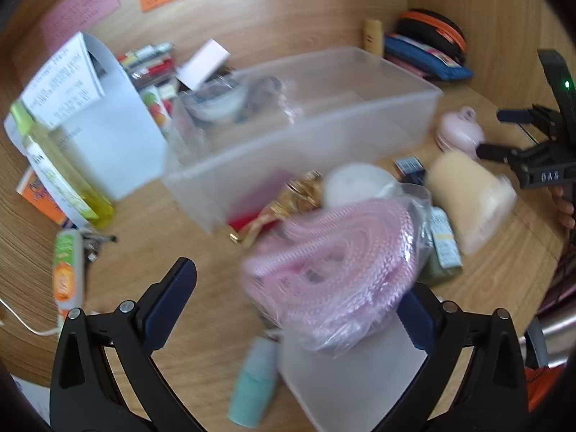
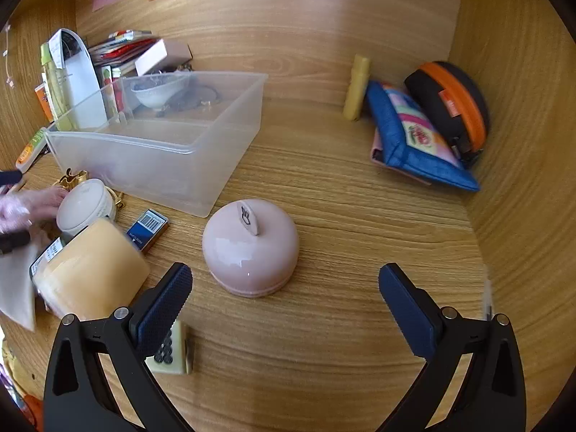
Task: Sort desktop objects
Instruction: 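Grasp pink rope bag with left tool while right tool grasps pink jar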
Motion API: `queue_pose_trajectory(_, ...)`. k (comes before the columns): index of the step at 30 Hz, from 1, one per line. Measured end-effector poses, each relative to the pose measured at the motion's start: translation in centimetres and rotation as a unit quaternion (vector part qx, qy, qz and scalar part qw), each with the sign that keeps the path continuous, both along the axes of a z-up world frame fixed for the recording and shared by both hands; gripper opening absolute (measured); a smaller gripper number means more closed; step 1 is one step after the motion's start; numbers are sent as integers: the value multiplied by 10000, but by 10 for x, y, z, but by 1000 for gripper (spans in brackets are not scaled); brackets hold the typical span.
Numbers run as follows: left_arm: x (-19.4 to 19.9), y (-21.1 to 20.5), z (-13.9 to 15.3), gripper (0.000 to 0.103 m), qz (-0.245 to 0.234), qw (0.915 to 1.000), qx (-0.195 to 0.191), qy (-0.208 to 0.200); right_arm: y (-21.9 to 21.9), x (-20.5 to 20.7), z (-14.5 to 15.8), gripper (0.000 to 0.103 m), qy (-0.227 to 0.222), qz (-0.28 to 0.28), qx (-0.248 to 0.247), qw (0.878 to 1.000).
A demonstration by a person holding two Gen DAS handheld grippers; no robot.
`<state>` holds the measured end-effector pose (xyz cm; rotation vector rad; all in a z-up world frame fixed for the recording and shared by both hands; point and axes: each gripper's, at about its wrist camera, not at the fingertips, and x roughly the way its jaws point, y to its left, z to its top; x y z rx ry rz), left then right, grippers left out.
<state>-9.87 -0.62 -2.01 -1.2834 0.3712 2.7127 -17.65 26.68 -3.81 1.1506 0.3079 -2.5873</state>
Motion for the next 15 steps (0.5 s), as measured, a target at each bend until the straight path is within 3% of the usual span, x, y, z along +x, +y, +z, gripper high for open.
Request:
queue_pose_trajectory(4, -18, -14, 9, 103, 136, 9998, 152, 19, -4, -13, -3, 103, -191, 60, -16, 9998)
queue_pose_trajectory(12, -32, -16, 0, 103, -108, 9980, 614, -44, -13, -29, -8, 101, -300, 293, 32, 9991)
queue_pose_trajectory(14, -33, -14, 0, 87, -141, 9973, 724, -40, -15, -33, -10, 96, -360, 324, 4, 9988)
queue_pose_trajectory(15, -35, -13, -2, 74, -195, 9964, 823, -107, -16, -35, -11, 89, -404, 343, -9, 9986)
